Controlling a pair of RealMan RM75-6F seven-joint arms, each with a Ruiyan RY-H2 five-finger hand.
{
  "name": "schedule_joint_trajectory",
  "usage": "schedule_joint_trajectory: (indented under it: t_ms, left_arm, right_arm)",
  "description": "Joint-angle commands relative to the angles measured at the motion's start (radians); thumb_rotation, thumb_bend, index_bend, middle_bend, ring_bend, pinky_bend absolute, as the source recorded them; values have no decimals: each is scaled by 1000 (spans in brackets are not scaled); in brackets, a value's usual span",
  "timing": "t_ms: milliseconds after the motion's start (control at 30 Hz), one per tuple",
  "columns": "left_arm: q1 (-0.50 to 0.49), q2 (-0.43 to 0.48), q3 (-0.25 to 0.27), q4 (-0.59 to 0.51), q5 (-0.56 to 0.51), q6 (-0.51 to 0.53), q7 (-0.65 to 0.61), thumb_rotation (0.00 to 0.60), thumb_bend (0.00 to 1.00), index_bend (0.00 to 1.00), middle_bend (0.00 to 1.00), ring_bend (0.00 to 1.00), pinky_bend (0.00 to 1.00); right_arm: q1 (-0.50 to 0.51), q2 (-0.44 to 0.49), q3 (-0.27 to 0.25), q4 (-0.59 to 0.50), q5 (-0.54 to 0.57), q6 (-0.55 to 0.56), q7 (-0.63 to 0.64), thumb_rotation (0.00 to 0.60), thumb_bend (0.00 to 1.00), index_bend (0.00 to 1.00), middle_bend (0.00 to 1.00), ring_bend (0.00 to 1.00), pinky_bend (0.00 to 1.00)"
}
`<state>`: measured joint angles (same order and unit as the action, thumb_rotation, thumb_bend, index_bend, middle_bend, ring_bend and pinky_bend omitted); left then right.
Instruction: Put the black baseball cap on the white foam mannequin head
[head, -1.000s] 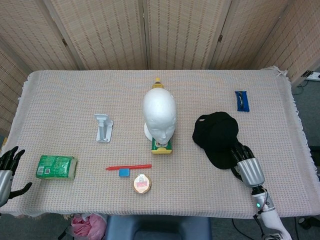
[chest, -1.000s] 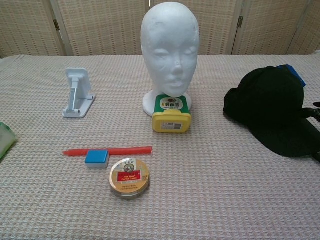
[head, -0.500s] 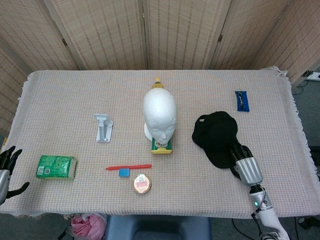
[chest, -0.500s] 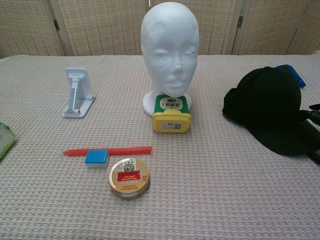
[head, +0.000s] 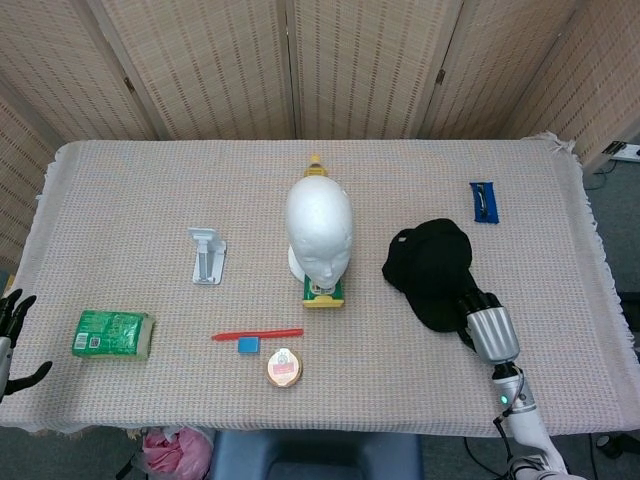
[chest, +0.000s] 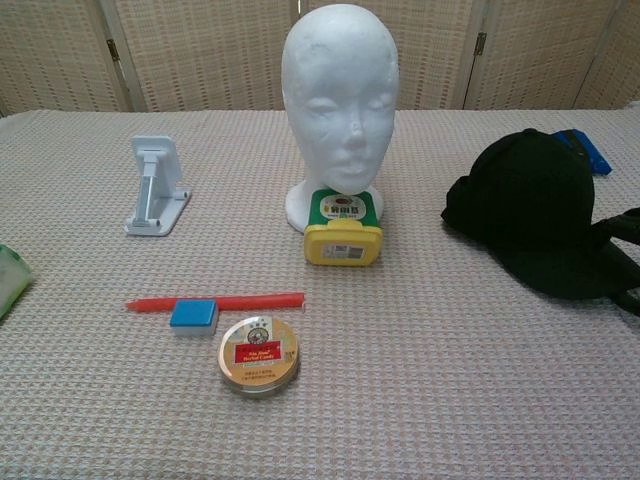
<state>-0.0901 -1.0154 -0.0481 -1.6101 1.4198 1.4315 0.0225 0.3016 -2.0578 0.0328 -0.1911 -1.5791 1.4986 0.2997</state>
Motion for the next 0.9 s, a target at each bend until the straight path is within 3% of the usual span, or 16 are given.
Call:
schedule_joint_trajectory:
  t_ms: [33, 467, 667, 900]
  left_arm:
    - [4, 6, 1, -1, 4, 7, -8, 600, 220, 49, 0, 0, 154]
    - [32, 21, 3, -12, 43, 74, -29, 600, 220, 49, 0, 0, 154]
    - [44, 25, 6, -16, 54, 92, -33, 600, 220, 49, 0, 0, 154]
    - [49, 28, 7, -19, 57, 98, -35, 600, 220, 49, 0, 0, 154]
  right_arm:
    - [19, -18, 13, 24, 14, -10, -7, 600, 361, 495, 498, 419, 548]
    - [106, -17, 89, 74, 74, 207, -58, 600, 604, 777, 704, 684, 845]
    - [165, 28, 101, 101, 79, 340, -187, 600, 636, 845, 749, 731, 900]
    - [237, 93, 103, 83, 77, 430, -331, 600, 649, 847, 751, 734, 903]
